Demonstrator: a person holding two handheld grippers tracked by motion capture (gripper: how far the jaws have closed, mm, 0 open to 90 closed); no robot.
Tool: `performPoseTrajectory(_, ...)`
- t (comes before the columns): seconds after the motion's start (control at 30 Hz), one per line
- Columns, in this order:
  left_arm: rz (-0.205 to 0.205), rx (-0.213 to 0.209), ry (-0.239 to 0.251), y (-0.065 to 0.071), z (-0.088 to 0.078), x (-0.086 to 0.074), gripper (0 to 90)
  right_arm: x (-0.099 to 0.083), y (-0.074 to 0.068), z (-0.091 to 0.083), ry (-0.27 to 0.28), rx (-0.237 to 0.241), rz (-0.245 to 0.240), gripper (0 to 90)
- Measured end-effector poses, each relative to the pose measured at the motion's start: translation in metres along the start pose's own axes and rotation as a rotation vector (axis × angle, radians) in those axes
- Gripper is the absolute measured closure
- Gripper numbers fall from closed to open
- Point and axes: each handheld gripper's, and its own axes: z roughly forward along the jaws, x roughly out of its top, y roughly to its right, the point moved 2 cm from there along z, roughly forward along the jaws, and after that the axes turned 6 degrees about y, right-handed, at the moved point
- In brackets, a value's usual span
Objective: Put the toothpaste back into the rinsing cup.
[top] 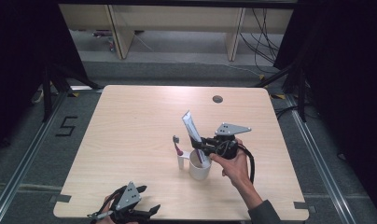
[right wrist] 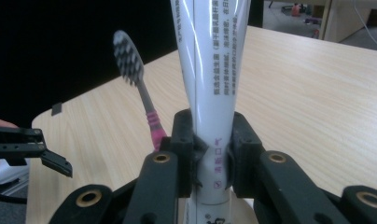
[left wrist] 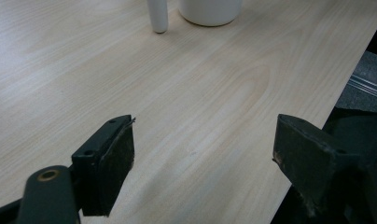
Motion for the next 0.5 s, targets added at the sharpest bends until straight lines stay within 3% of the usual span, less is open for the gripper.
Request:
performPoseTrajectory(0.07,0.012,-0.001,-0.018,-0.001,-0.001,0.000,20.2,-0.003,0.001,0.001,-0.003,-0.002,-0.007,75.8)
performPoseTrajectory(0.13,0.012,-0.004,-0.003,-0.001,0.000,0.000,20.2,-0.004,-0.001,0.000,-0.010,-0.003,0.015,75.8)
performPoseTrajectory(0.37,0.014,-0.002,-0.018,0.000,-0.001,0.000,20.2,-0.013,0.000,0.001,-0.044,-0.006,-0.008,75.6)
performPoseTrajectory(0.4,0.036,0.003,-0.036,-0.002,-0.003,0.000,20.2,-0.014,-0.001,0.001,-0.042,-0.005,-0.002,75.6)
performPoseTrajectory(0.43,0.012,-0.002,-0.011,0.000,-0.001,0.000,20.2,-0.015,0.000,0.001,-0.041,-0.007,-0.021,75.6)
performPoseTrajectory(0.5,0.013,-0.004,-0.011,0.000,-0.001,0.000,20.2,-0.016,-0.002,0.000,-0.055,-0.011,0.011,75.6)
